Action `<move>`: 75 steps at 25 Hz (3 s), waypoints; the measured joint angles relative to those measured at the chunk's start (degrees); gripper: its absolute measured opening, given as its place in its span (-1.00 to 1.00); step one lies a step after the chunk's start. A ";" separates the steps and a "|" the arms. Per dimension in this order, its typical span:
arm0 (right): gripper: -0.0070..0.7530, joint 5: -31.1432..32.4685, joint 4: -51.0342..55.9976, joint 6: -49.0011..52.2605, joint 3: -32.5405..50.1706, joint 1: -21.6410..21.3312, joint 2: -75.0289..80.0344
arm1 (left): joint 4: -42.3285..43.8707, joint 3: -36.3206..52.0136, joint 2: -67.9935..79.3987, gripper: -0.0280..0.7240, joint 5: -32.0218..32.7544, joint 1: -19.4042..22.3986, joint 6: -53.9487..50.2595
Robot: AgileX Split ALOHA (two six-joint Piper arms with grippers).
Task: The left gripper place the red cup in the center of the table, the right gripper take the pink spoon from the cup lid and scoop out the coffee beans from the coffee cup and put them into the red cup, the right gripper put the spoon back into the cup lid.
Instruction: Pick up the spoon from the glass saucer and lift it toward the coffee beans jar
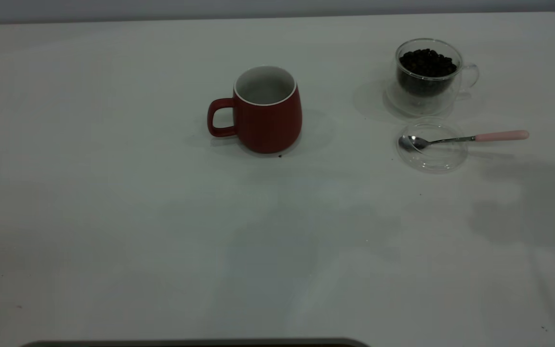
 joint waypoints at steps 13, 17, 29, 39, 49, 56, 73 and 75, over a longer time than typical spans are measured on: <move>0.83 -2.71 21.34 -19.00 -1.06 -9.26 19.05 | 0.00 0.00 0.00 0.64 0.00 0.00 0.00; 0.82 -5.82 24.15 -21.92 0.93 -11.20 20.64 | 0.00 0.00 0.00 0.64 0.00 0.00 0.00; 0.81 -8.82 41.27 -39.73 1.63 -16.44 33.93 | 0.00 0.00 0.00 0.64 0.00 0.00 0.00; 0.78 -9.81 52.40 -52.50 1.41 -18.58 39.84 | -0.04 0.00 0.00 0.64 0.00 0.00 0.00; 0.78 -6.10 54.03 -58.68 -4.09 -18.66 48.28 | -0.04 0.00 0.00 0.64 0.00 0.00 0.00; 0.76 -3.21 54.44 -62.65 -6.85 -18.66 51.24 | -0.04 0.00 0.00 0.64 0.00 0.00 0.00; 0.46 0.06 57.25 -67.31 -7.35 -18.66 51.36 | -0.04 0.00 0.00 0.64 0.00 0.00 0.00; 0.40 0.06 57.25 -67.31 -7.35 -18.66 51.36 | -0.04 0.00 0.00 0.64 0.00 0.00 0.00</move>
